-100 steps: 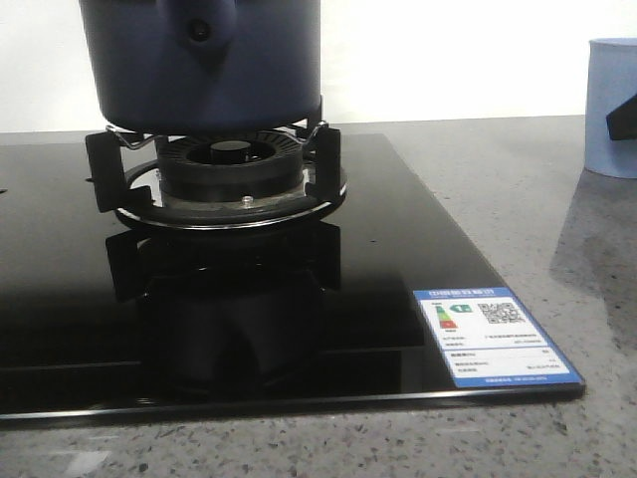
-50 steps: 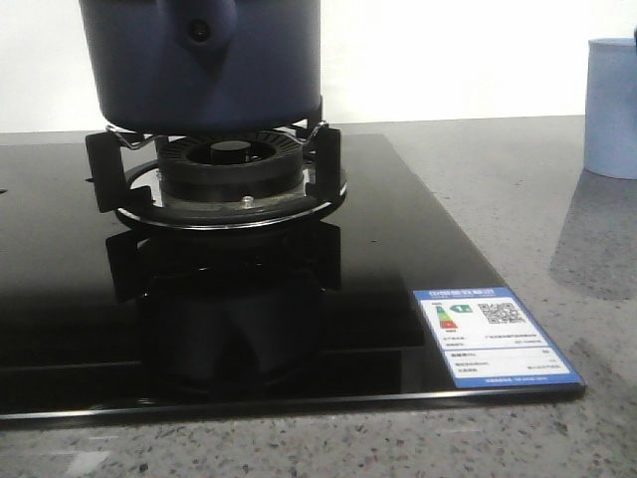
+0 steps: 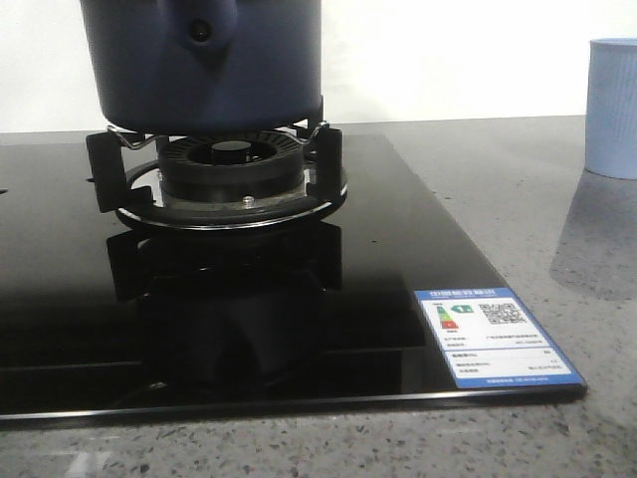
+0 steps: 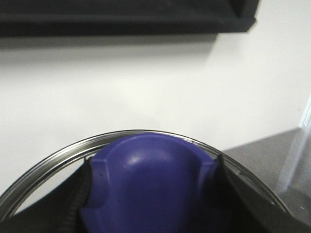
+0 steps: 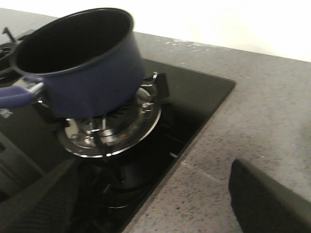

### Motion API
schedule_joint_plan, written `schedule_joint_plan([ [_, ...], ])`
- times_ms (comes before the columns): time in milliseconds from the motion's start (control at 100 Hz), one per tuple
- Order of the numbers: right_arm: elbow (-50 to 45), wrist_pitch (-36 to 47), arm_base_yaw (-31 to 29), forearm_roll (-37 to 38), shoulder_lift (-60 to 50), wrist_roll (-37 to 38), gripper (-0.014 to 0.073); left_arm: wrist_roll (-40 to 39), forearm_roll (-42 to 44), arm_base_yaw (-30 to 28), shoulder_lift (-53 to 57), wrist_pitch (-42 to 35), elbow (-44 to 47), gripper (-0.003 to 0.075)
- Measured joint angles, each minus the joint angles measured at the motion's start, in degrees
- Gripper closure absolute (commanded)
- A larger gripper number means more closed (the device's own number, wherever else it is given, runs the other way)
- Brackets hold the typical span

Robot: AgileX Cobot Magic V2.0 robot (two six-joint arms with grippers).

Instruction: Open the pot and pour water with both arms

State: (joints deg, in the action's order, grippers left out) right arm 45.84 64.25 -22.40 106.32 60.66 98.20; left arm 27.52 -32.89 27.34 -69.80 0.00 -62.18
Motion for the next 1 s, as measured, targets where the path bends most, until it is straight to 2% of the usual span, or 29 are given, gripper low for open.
schedule_joint_plan([
  [280,0.0,1.57,0.0,0.0,-0.13,0.21,0.0024,0.0,0.0,4.86,-6.17,-1.38,0.0,0.0364],
  [1000,0.0,1.83,0.0,0.0,-0.13,0.21,0.0024,0.0,0.0,4.98,-11.3,-3.09,0.0,0.0364],
])
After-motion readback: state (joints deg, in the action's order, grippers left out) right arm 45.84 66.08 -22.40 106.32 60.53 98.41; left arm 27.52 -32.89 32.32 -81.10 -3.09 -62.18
